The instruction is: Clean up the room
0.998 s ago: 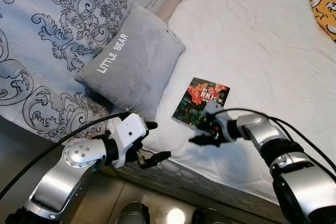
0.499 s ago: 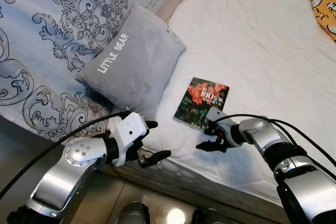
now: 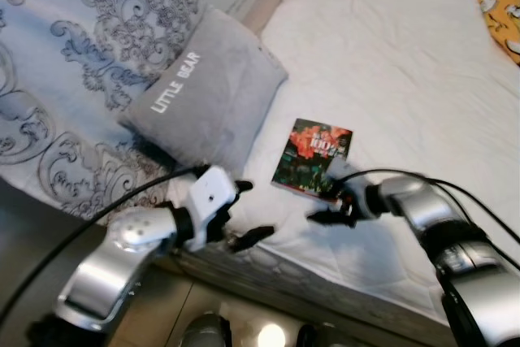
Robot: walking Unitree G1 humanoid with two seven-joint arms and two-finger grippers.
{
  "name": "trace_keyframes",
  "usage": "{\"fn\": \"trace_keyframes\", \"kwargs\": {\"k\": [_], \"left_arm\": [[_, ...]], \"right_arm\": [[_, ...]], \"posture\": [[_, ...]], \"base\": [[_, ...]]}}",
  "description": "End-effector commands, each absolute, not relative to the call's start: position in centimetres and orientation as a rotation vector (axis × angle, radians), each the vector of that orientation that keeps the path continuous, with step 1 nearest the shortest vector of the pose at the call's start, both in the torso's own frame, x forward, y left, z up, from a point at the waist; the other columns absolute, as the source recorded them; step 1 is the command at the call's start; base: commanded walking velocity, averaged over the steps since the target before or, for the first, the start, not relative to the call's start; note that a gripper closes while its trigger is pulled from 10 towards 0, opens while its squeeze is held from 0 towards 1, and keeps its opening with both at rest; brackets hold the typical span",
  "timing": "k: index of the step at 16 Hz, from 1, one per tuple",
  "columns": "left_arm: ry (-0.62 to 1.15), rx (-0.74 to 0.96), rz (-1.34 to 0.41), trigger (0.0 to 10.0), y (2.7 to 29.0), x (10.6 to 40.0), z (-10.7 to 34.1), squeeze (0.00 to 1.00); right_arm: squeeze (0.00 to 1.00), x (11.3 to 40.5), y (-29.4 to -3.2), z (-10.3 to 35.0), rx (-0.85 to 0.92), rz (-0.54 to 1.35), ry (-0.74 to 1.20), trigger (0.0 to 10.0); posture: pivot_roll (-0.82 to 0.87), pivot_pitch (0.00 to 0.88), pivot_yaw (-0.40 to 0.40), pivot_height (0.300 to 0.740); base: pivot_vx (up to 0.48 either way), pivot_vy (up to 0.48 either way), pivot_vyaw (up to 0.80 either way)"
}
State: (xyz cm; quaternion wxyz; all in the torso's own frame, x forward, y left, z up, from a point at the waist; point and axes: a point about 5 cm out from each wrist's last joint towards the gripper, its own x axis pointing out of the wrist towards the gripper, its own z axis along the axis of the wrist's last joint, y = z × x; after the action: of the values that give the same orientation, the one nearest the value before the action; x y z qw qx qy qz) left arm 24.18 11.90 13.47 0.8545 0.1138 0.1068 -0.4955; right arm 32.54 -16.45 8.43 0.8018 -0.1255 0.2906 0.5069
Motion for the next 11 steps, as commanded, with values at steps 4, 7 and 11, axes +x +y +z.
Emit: {"fn": "trace_keyframes", "kwargs": {"k": [4, 7, 11], "left_arm": [[0.129, 0.146, -0.762, 10.0, 13.1, 25.3, 13.8, 0.00], [0.129, 0.145, -0.626, 10.0, 13.4, 25.8, 12.4, 0.00], [0.133, 0.147, -0.474, 10.0, 13.4, 26.8, 11.3, 0.00]], "right_arm": [[0.00, 32.0, -16.6, 12.2, -0.109, 0.721, 0.221, 10.0], [0.00, 30.0, -17.1, 10.8, -0.091, 0.443, 0.185, 10.0], [0.00, 27.1, -16.7, 9.2, -0.056, 0.185, 0.239, 10.0]], "posture": [[0.09, 0.019, 0.002, 0.740], [0.06, 0.014, 0.022, 0.740], [0.04, 0.006, 0.016, 0.740]], "base": [[0.000, 0.000, 0.00], [0.000, 0.000, 0.00], [0.000, -0.342, 0.00]]}}
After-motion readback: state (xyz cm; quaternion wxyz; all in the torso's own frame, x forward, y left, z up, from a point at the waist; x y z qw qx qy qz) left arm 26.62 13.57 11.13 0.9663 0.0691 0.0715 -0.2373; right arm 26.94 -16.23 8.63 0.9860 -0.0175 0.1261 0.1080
